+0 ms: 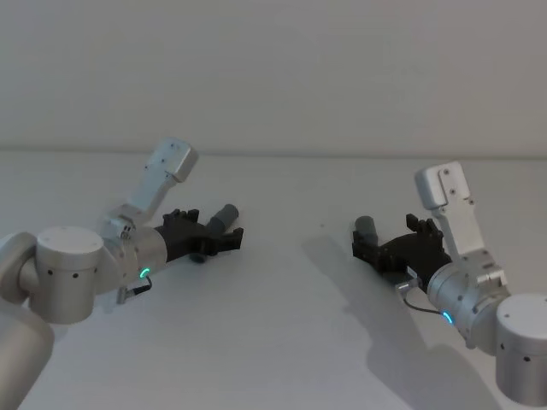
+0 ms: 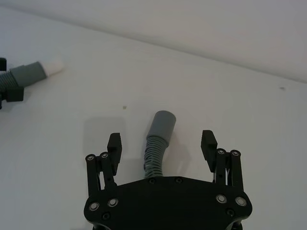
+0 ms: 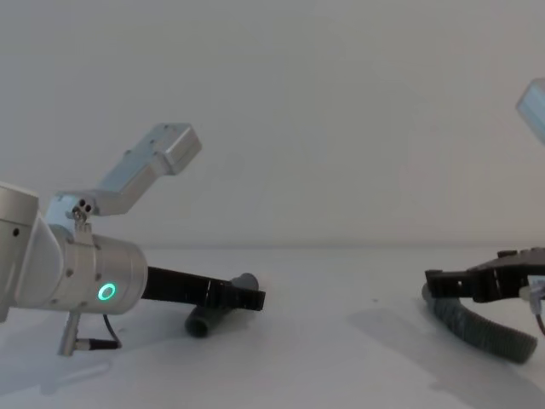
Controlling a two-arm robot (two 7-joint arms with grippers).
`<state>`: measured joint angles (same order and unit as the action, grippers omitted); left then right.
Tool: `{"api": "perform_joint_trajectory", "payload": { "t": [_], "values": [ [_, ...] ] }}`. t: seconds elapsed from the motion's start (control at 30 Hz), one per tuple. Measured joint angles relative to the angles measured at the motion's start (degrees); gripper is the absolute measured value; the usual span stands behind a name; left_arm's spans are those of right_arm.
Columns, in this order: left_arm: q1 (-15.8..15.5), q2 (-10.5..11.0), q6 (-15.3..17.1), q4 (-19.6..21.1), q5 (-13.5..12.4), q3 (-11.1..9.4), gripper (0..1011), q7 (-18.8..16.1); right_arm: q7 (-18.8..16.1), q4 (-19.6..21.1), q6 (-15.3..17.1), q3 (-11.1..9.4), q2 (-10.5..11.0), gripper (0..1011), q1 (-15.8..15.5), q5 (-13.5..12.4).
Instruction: Use both hands to pick up one end of the pipe from the table, align the ends, and insert them.
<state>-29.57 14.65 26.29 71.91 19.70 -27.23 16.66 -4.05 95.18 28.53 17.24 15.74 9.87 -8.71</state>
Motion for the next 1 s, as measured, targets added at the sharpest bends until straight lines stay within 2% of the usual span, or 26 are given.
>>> {"api": "perform_joint_trajectory", "payload": {
  "t": [0.6,1.0],
  "values": [
    [-2.24,-0.64,-0.25,-2.56,-1.73,-0.72,1001,1.51,-2.52,-3.22,3.29,2.56,0.45,1002,2.63,2.21],
    [-2.4,-0.59,-0.11,-2.52,-2.53,-0.72,1001,2.04,-3.37,-4.71,4.42,3.05,-0.06,1002,3.7,2.93]
  ]
}}
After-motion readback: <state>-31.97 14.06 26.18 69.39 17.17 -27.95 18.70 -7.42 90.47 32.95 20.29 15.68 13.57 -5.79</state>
